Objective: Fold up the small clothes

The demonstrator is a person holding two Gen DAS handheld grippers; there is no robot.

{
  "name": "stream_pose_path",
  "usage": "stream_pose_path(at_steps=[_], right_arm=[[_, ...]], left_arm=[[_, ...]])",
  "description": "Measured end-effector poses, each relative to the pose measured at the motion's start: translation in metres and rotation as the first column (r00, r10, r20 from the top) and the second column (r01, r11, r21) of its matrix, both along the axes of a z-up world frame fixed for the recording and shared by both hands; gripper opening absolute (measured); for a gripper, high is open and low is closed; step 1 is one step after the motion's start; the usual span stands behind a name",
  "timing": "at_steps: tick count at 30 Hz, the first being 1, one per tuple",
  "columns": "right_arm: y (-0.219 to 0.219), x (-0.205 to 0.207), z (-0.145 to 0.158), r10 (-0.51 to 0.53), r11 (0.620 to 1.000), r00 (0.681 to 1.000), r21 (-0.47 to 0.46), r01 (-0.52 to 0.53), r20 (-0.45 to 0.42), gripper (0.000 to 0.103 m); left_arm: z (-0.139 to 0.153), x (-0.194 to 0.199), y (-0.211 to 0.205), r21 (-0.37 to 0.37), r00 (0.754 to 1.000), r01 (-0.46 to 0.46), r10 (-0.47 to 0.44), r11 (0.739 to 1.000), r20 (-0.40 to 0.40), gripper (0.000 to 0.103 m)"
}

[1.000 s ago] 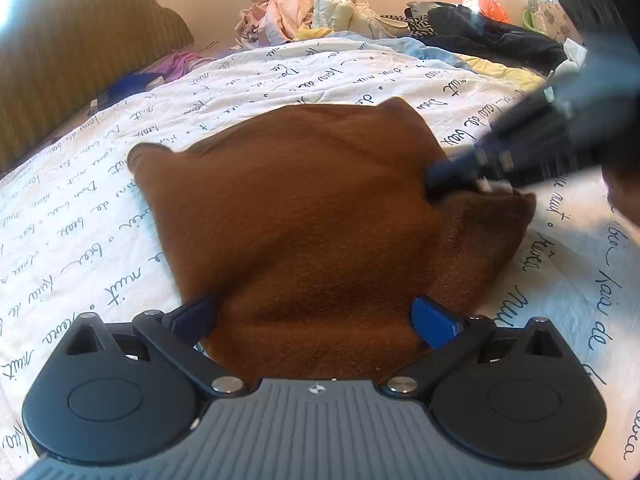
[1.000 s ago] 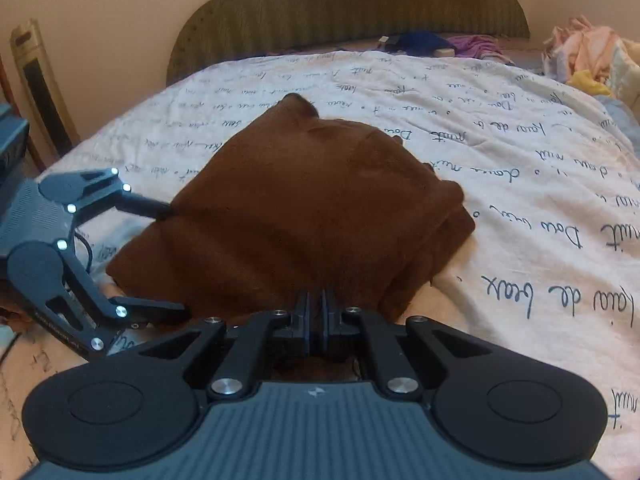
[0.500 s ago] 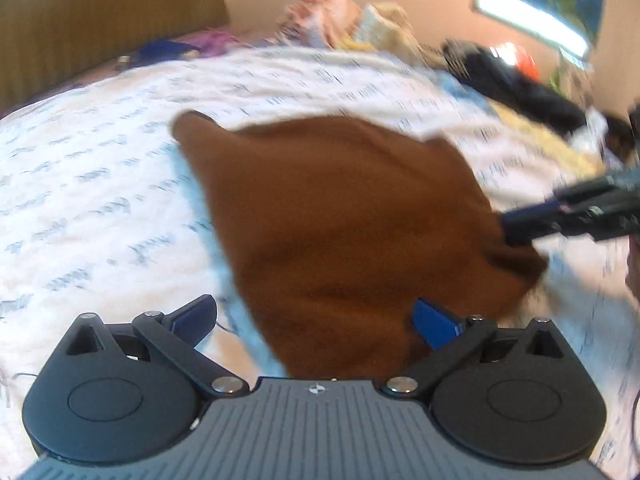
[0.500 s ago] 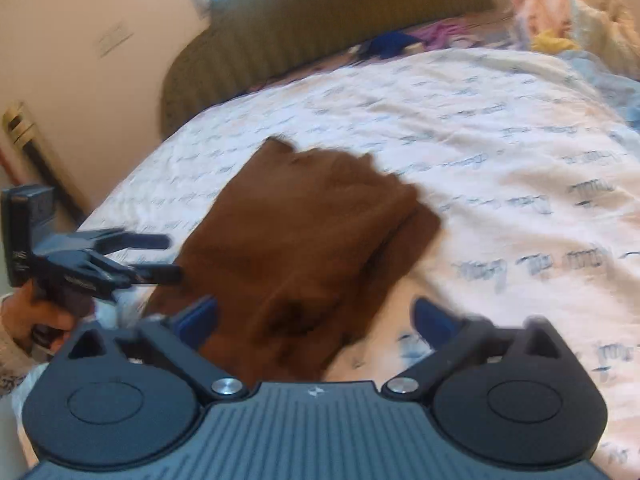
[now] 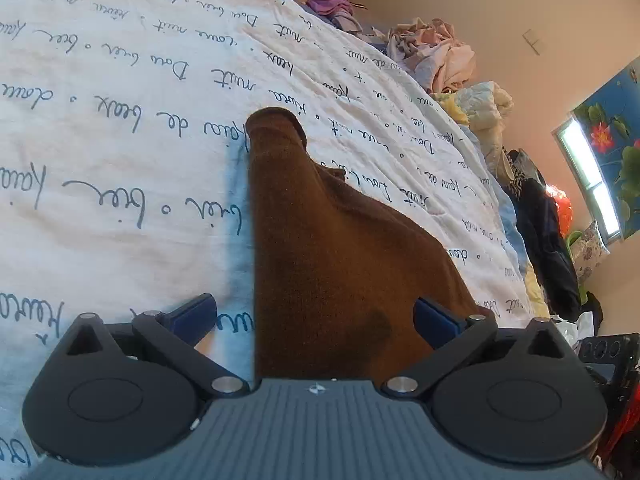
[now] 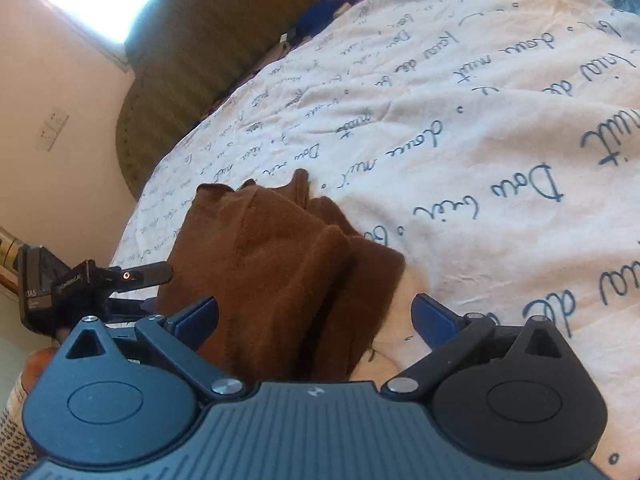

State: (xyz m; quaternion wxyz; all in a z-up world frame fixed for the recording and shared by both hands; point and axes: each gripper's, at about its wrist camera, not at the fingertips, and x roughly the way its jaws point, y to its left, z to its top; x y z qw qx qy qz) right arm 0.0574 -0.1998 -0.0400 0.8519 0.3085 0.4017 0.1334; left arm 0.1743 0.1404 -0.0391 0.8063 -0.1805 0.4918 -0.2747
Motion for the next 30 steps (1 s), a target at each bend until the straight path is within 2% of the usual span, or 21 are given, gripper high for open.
stream_pose_path(at_steps=[3,5,6,7,8,9,10,11,12,15,18,20,22,25,27,30], right_arm=[[0.013,0.005,0.000,0.007,1.000,1.000,-0.029,-0.007,0.003,0.103],[0.020,0.006,-0.003,0.027,1.000,1.000,-0.001,-0.027,0.004,0.088],[0.022,0.003,-0.004,0.024,1.000,1.000,-0.016,-0.024,-0.004,0.070],[0.025,0.002,-0.003,0.020,0.999,1.000,-0.039,-0.020,0.002,0.061],[0.026,0.000,-0.003,0.020,0.999,1.000,-0.030,-0.020,0.006,0.058],[0.025,0.000,-0.004,0.018,1.000,1.000,-0.014,-0.018,0.007,0.047],[0.025,0.000,-0.004,0.023,1.000,1.000,-0.003,-0.023,0.011,0.038],[0.027,-0.001,-0.004,0.027,1.000,1.000,-0.004,-0.026,0.015,0.038],[0.029,-0.002,-0.002,0.027,0.999,0.999,-0.022,-0.027,0.021,0.037],[0.035,-0.003,0.004,0.021,0.999,0.999,-0.044,-0.020,0.028,0.032],[0.046,-0.003,0.016,0.028,0.994,0.999,-0.105,-0.023,0.042,0.031],[0.058,-0.002,0.028,0.037,0.988,0.998,-0.155,-0.029,0.050,0.030],[0.070,0.000,0.040,0.052,0.980,0.997,-0.195,-0.039,0.064,0.030],[0.084,0.002,0.054,0.081,0.983,0.993,-0.171,-0.066,0.080,0.030],[0.096,0.002,0.062,0.100,0.987,0.991,-0.138,-0.087,0.088,0.030],[0.120,0.002,0.071,0.131,0.988,0.986,-0.101,-0.121,0.106,0.030]], left_arm=[[-0.005,0.002,-0.002,-0.001,1.000,-0.009,0.009,1.000,-0.006,0.103],[-0.005,0.001,-0.003,-0.001,1.000,-0.019,0.019,1.000,-0.006,0.103],[-0.004,0.000,-0.005,0.014,1.000,-0.010,0.010,1.000,0.003,0.102],[-0.003,-0.002,-0.008,0.039,1.000,-0.001,0.000,0.999,0.014,0.100],[-0.002,-0.003,-0.011,0.059,1.000,0.004,-0.005,0.998,0.025,0.092],[-0.001,-0.005,-0.015,0.079,0.999,0.023,-0.026,0.997,0.030,0.080],[-0.001,-0.005,-0.017,0.093,0.999,0.026,-0.028,0.995,0.020,0.051],[-0.001,-0.005,-0.017,0.088,1.000,0.026,-0.026,0.996,0.007,0.037],[0.000,-0.005,-0.017,0.076,0.999,0.035,-0.035,0.997,-0.002,0.029],[0.001,-0.005,-0.014,0.075,1.000,0.026,-0.026,0.997,-0.004,0.025],[0.009,-0.011,-0.016,0.114,0.999,0.022,-0.027,0.993,0.040,0.024],[0.017,-0.018,-0.021,0.187,0.995,0.019,-0.037,0.982,0.091,0.024],[0.031,-0.029,-0.031,0.290,0.982,0.025,-0.077,0.957,0.170,0.024],[0.048,-0.046,-0.036,0.398,0.955,0.019,-0.135,0.917,0.264,0.024],[0.059,-0.051,-0.026,0.414,0.947,0.008,-0.139,0.910,0.288,0.024],[0.072,-0.052,0.002,0.414,0.952,-0.011,-0.117,0.910,0.283,0.023]])
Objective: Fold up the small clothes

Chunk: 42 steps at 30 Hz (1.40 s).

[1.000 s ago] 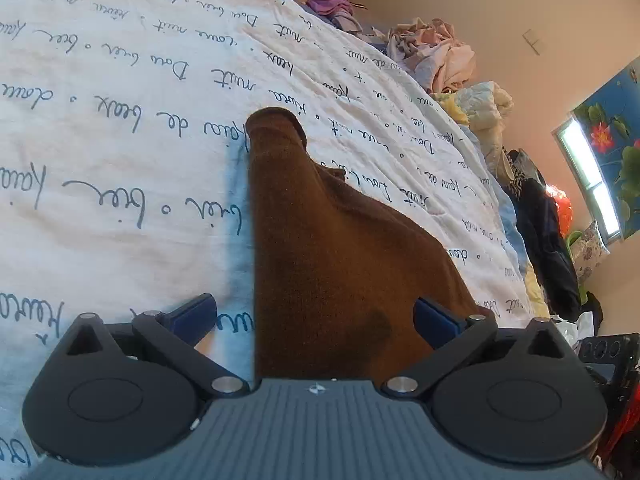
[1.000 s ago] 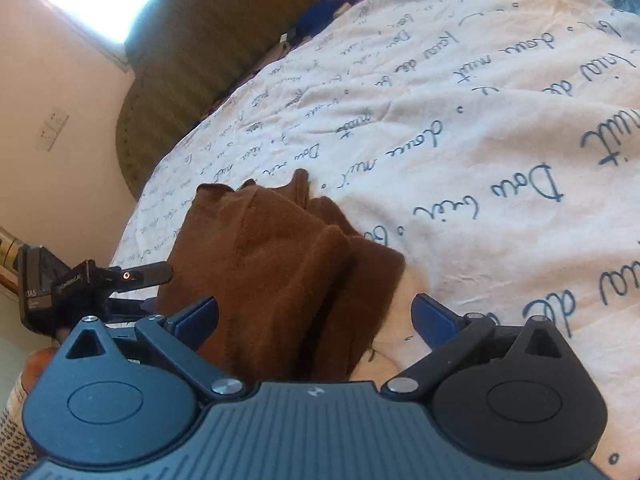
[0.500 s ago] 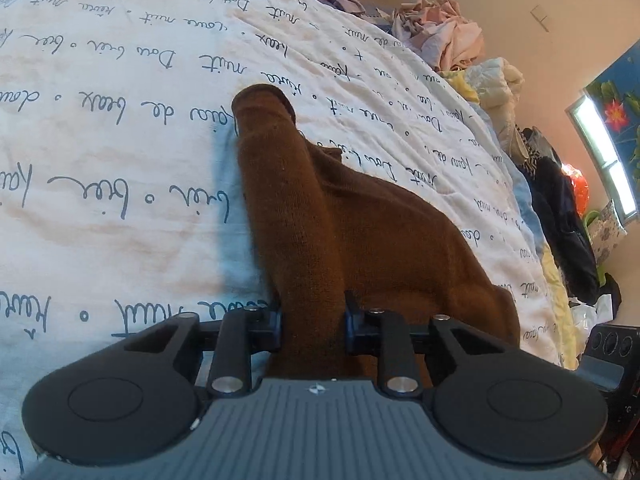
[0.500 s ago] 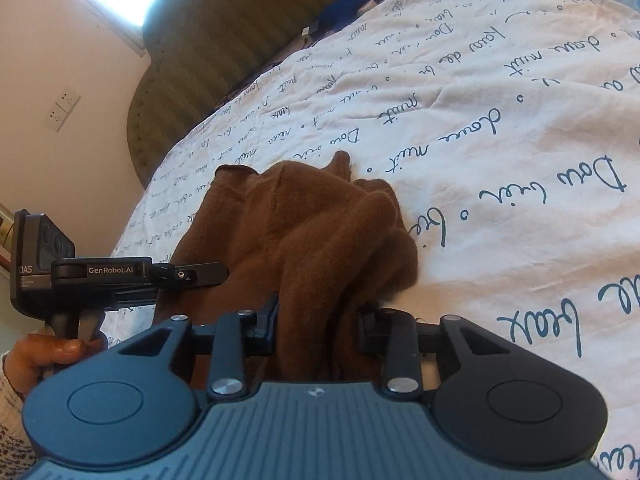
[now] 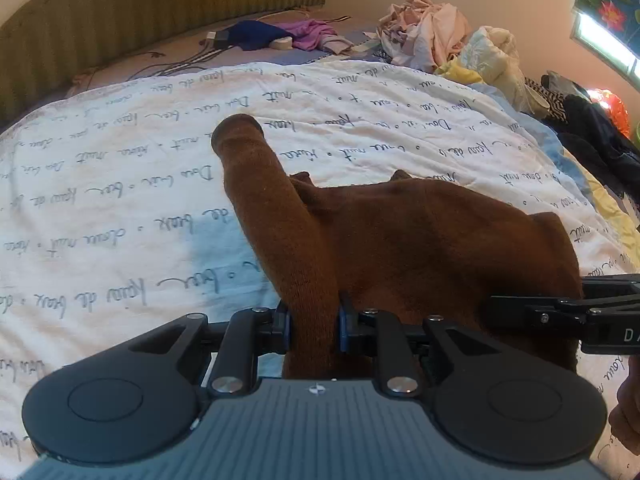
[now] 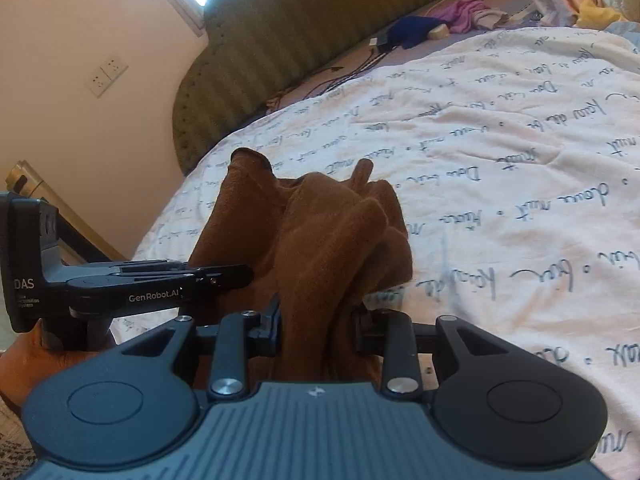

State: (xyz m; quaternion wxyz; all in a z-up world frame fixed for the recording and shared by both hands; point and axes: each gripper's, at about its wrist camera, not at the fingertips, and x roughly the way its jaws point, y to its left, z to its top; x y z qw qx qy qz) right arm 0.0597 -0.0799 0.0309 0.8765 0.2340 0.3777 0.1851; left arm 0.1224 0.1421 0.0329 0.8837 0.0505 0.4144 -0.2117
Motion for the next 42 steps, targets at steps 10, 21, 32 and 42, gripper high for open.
stream_pose_path(at_steps=[10,21,32,42], right_arm=[[0.048,0.033,-0.024,-0.015,0.997,1.000,-0.081,0.015,-0.006,0.029],[0.084,-0.002,-0.033,0.000,0.956,1.000,-0.293,-0.001,-0.002,0.092],[0.097,-0.023,-0.050,0.026,0.956,0.999,-0.293,-0.032,-0.025,0.055],[0.091,-0.038,-0.041,0.037,0.957,0.999,-0.289,-0.030,0.019,0.030]], left_arm=[[-0.015,0.033,0.068,-0.019,0.996,-0.050,0.049,0.999,-0.072,0.024],[-0.029,0.007,0.110,-0.158,0.994,-0.100,0.092,0.982,-0.053,0.086],[-0.067,-0.046,0.113,-0.247,0.968,-0.143,0.085,0.958,-0.235,0.041],[-0.055,-0.047,0.110,-0.229,0.960,-0.149,0.085,0.962,-0.268,0.022]])
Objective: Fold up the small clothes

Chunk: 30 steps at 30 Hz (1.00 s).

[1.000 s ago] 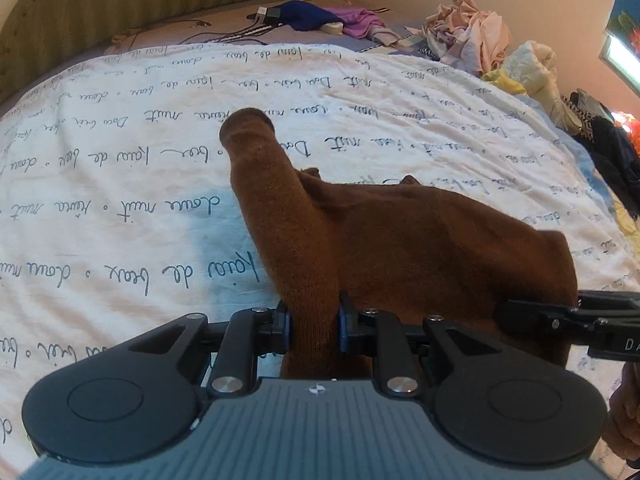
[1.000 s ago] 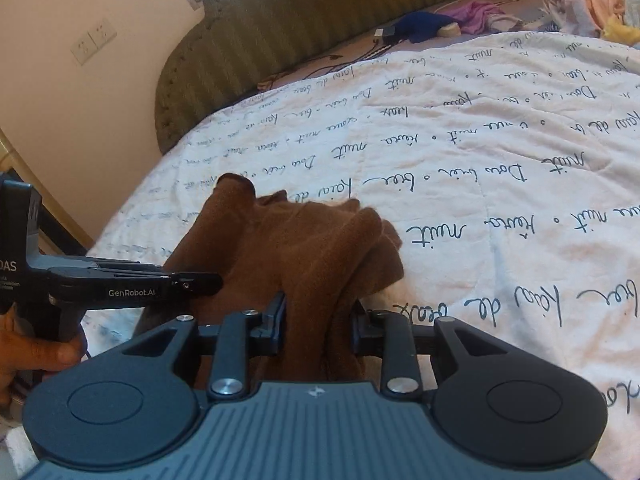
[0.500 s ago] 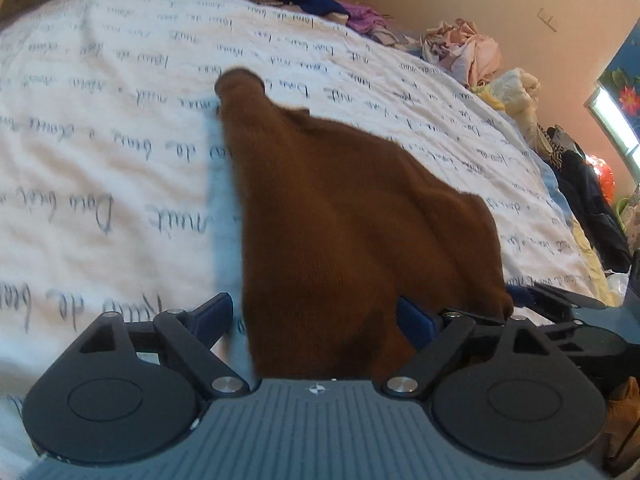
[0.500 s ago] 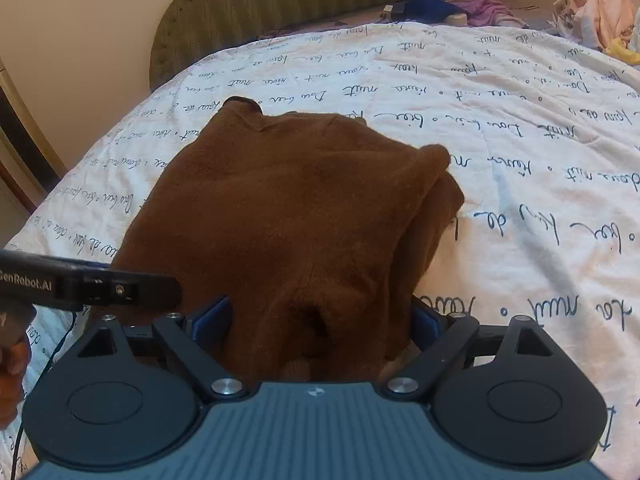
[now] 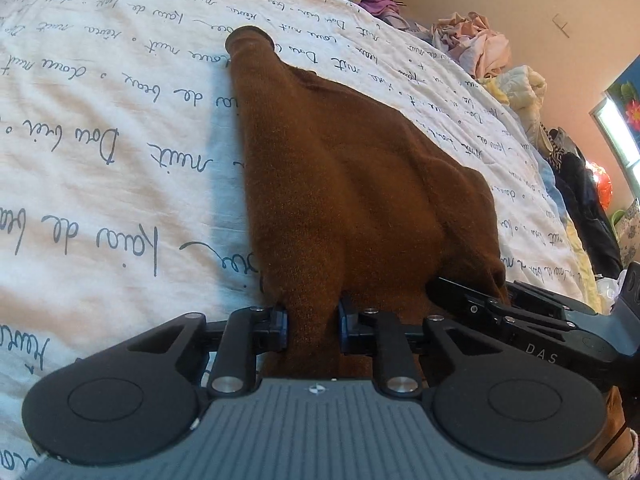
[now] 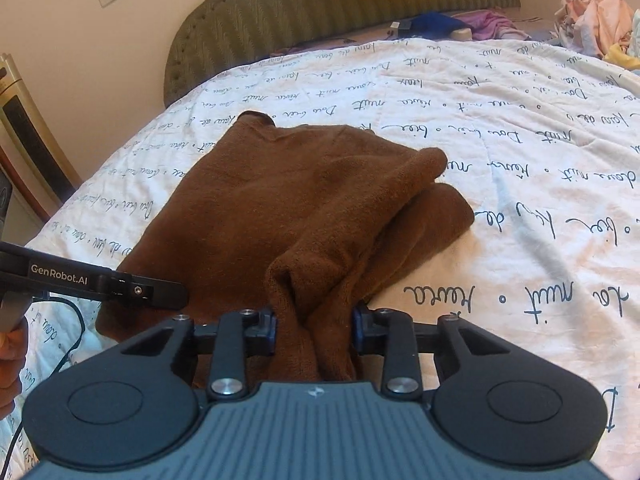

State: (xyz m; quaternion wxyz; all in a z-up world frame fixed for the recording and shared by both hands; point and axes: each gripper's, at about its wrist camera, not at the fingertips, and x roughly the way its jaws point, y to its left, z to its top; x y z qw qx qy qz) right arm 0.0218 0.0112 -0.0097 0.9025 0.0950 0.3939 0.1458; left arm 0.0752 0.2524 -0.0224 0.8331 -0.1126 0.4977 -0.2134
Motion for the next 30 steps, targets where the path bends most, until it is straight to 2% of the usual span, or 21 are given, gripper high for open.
stream_pose_path(at_steps=[11,13,14,15,16,17,18,20,22,24,28,30], right_arm=[[0.004,-0.013,0.012,0.023,1.000,0.999,-0.007,-0.023,0.029,0.028],[0.011,-0.009,0.004,0.031,0.998,1.000,-0.049,-0.031,-0.007,0.035],[0.013,-0.009,0.000,0.032,0.997,0.999,-0.074,-0.033,-0.010,0.039],[0.015,-0.010,-0.002,0.032,0.995,0.999,-0.093,-0.032,-0.005,0.057],[0.015,-0.010,-0.004,0.030,0.995,0.999,-0.093,-0.031,-0.013,0.086],[0.013,-0.013,-0.003,0.032,0.996,0.999,-0.079,-0.033,-0.014,0.093],[0.010,-0.018,-0.002,0.028,0.997,1.000,-0.076,-0.028,0.005,0.096],[0.005,-0.029,0.002,0.008,0.995,0.999,-0.096,-0.005,0.032,0.096],[-0.003,-0.041,0.005,-0.022,0.997,0.998,-0.072,0.027,0.062,0.096],[-0.007,-0.050,0.005,-0.047,0.996,0.997,-0.071,0.052,0.067,0.096],[0.001,-0.054,0.001,-0.043,0.997,0.997,-0.060,0.047,0.063,0.096],[0.011,-0.048,-0.008,-0.046,0.992,0.998,-0.115,0.050,0.035,0.096]], left_arm=[[0.010,-0.007,0.004,0.014,1.000,0.016,-0.016,1.000,0.017,0.020],[0.006,-0.008,0.007,0.017,1.000,0.009,-0.009,1.000,0.013,0.022],[0.001,-0.008,0.008,0.023,1.000,0.014,-0.014,1.000,0.003,0.029],[-0.003,-0.008,0.008,0.043,1.000,0.012,-0.012,0.999,-0.010,0.048],[-0.006,-0.011,0.009,0.043,1.000,0.008,-0.008,0.999,-0.006,0.060],[-0.007,-0.016,0.011,0.019,1.000,0.006,-0.006,1.000,0.009,0.080],[-0.006,-0.023,0.012,0.004,1.000,0.002,-0.002,1.000,0.028,0.092],[-0.005,-0.037,0.010,0.038,0.998,-0.004,0.002,0.999,0.064,0.087],[-0.012,-0.048,0.009,0.061,0.997,0.006,-0.011,0.998,0.072,0.086],[-0.012,-0.058,0.008,0.116,0.991,0.010,-0.025,0.993,0.131,0.086],[-0.008,-0.065,0.014,0.112,0.992,-0.025,0.011,0.993,0.128,0.086],[-0.007,-0.068,0.017,0.115,0.992,-0.037,0.022,0.993,0.127,0.086]])
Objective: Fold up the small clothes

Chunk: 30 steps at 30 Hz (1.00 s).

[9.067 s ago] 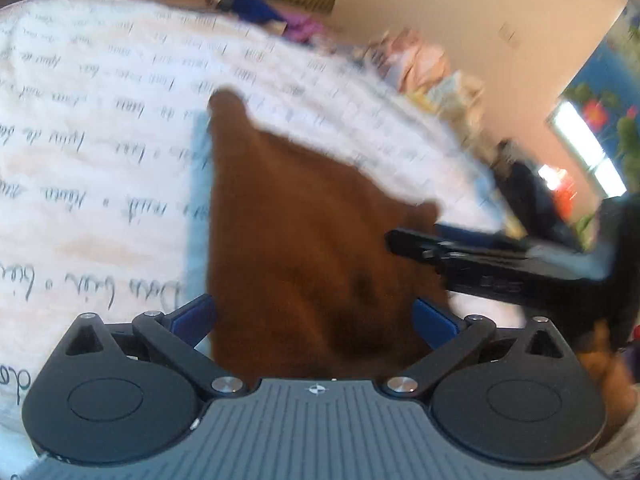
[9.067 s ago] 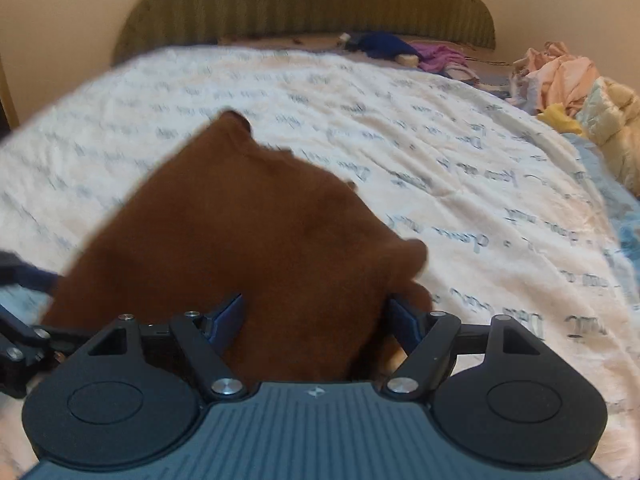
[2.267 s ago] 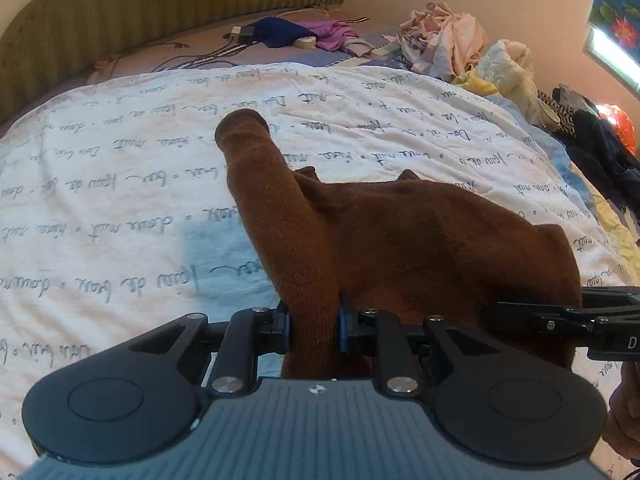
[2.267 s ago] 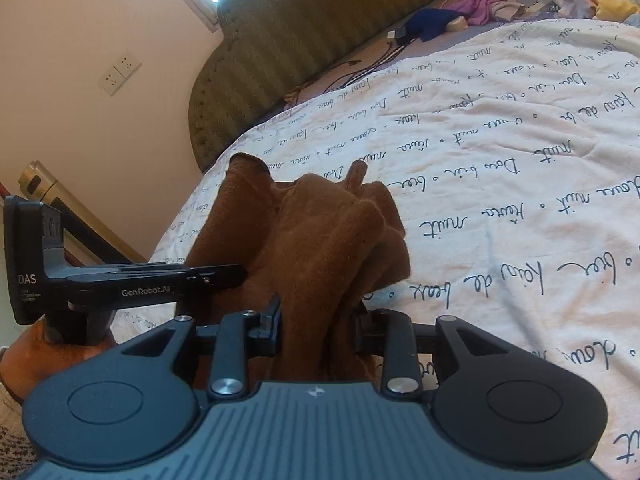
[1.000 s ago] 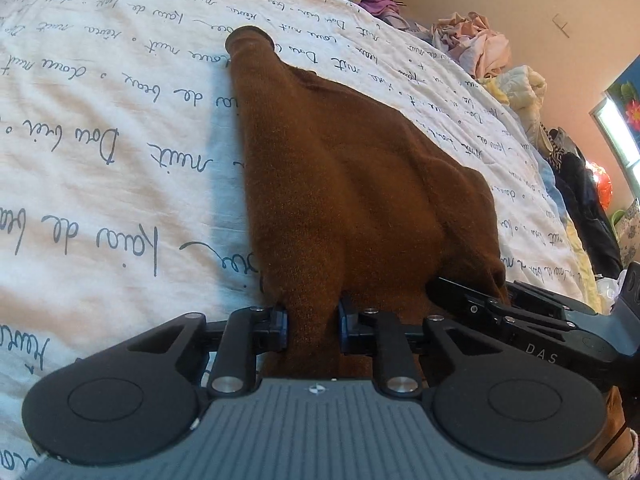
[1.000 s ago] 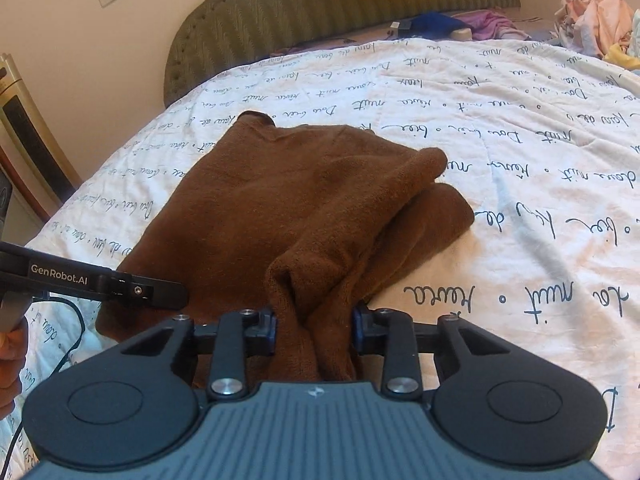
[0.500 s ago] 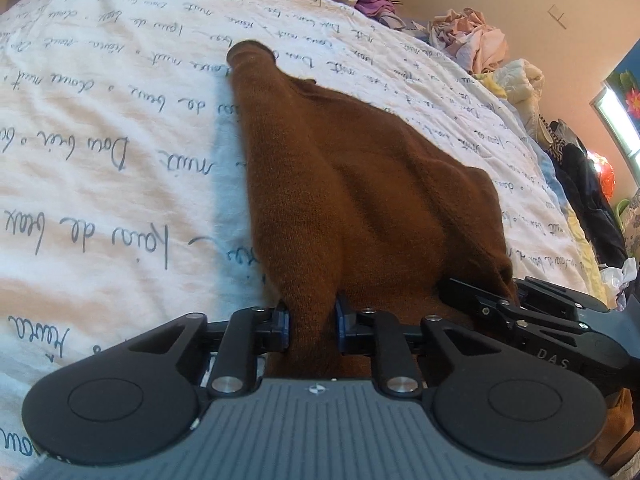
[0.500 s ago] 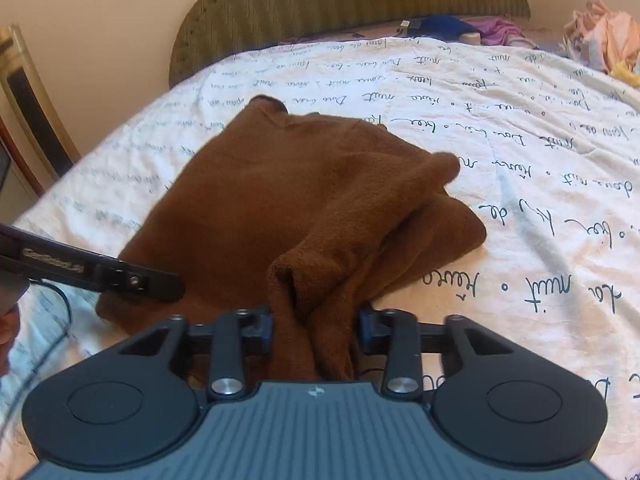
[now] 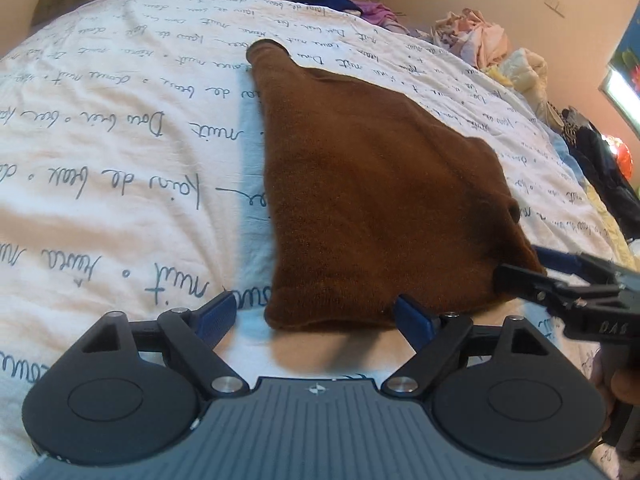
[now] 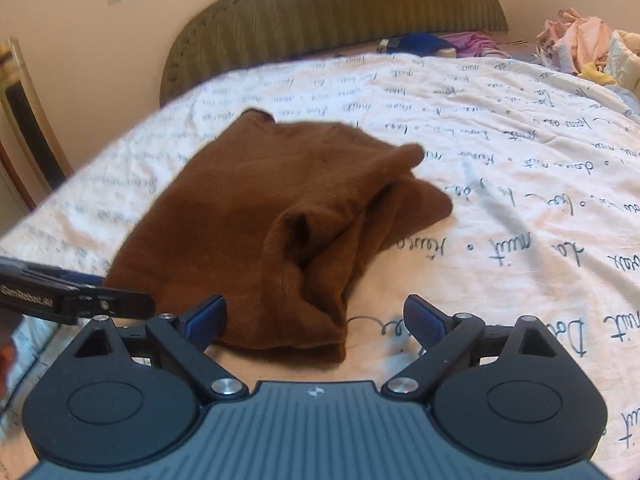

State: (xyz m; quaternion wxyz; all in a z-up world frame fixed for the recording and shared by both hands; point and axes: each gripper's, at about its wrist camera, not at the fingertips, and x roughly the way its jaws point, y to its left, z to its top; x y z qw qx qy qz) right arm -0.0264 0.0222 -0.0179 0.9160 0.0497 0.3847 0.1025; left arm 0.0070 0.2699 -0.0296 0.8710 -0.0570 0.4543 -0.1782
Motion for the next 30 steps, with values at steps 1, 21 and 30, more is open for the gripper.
stream_pose_path(at_steps=[1,21,30], right_arm=[[0.003,0.004,-0.008,-0.020,0.999,1.000,-0.048,0.019,-0.021,0.096],[-0.034,-0.002,0.010,-0.202,0.977,0.972,-0.040,0.208,0.117,0.103],[0.018,-0.067,0.011,-0.131,0.987,0.979,-0.066,0.143,0.158,0.103]], left_arm=[[-0.002,0.000,0.001,0.008,1.000,-0.003,0.003,1.000,-0.004,0.085],[-0.001,-0.003,0.016,0.057,0.995,-0.084,0.080,0.995,0.067,0.078],[0.026,-0.060,0.015,-0.012,0.982,-0.102,0.102,0.995,0.161,0.103]])
